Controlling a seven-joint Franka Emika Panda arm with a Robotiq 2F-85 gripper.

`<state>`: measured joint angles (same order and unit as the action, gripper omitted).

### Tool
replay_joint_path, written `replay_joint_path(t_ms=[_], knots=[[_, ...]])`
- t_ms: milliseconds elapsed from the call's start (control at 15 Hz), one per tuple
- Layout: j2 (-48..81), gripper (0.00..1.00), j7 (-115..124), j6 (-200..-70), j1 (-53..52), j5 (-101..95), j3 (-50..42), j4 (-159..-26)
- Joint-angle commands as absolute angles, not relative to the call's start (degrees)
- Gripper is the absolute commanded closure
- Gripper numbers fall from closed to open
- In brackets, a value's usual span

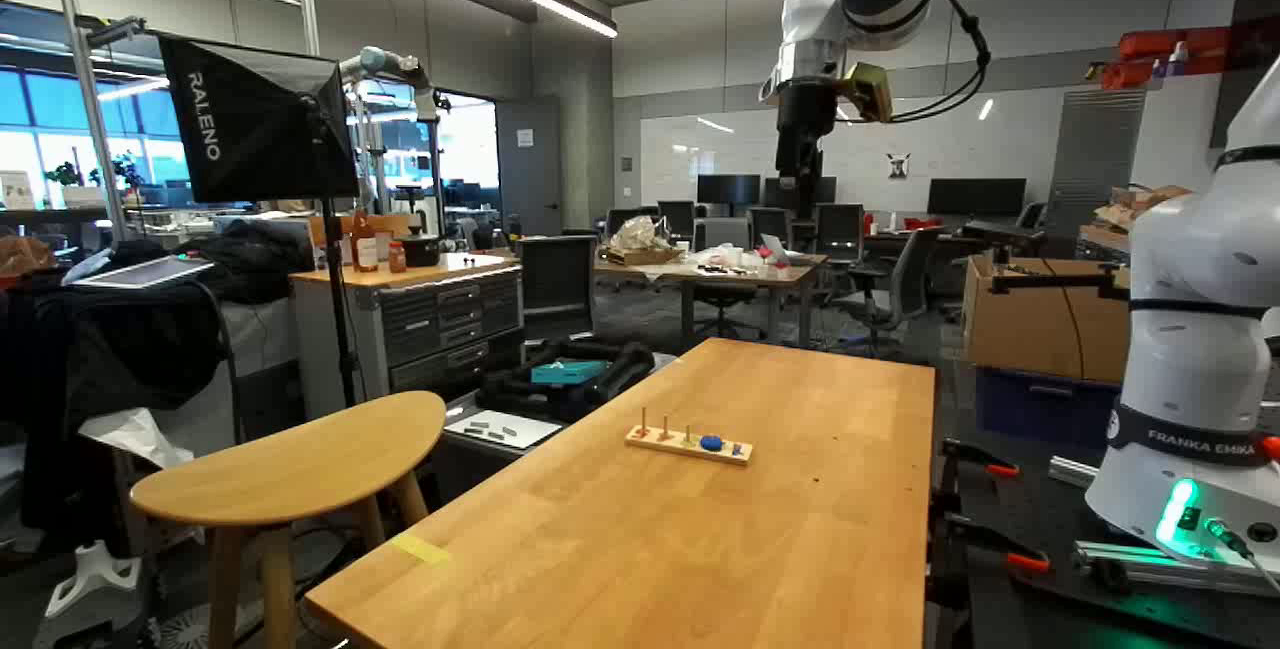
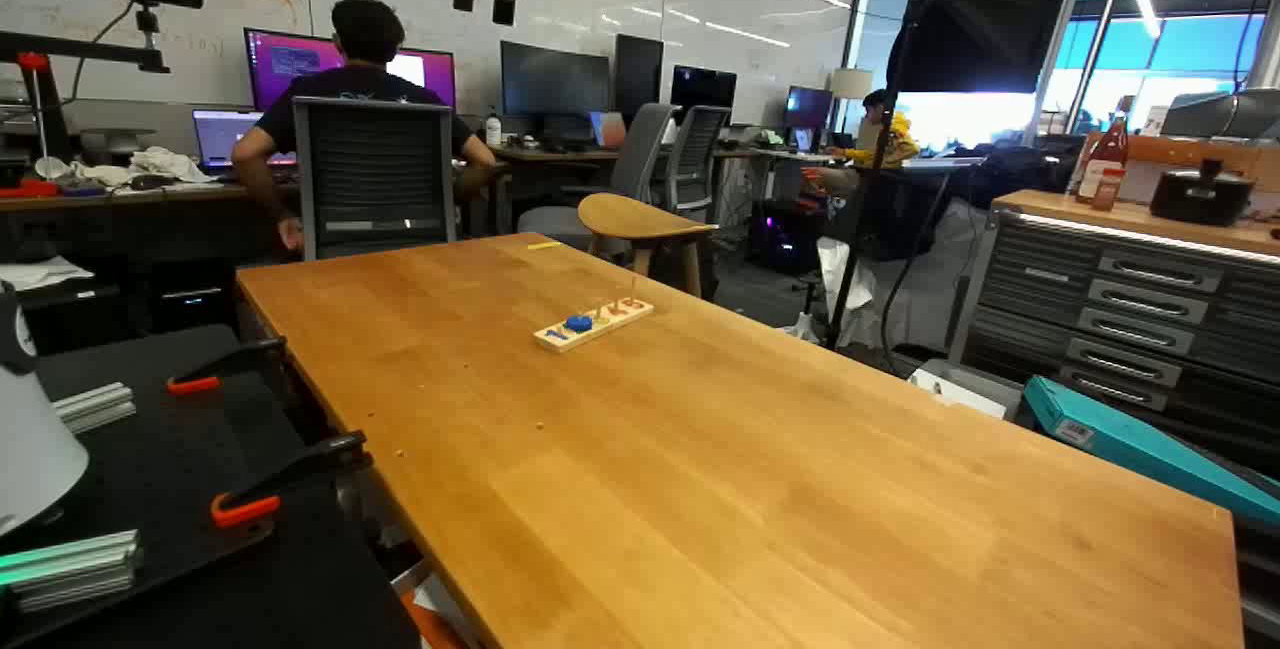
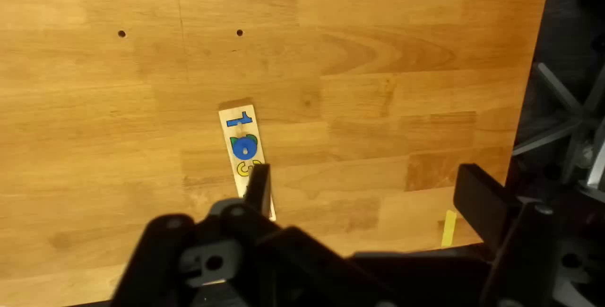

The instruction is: Take the blue ring off the wooden stand and put it on the table

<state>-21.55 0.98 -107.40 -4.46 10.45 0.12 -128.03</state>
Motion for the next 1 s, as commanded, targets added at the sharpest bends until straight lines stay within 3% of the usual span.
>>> replay_joint_path(t_ms=[0, 933], knots=[[-21.5, 0.00, 0.8, -107.2, -3.8, 10.7, 0.7, -127.8], [-17.5, 0.00, 0.0, -112.3, -2.3, 9.4, -0.2, -128.3]])
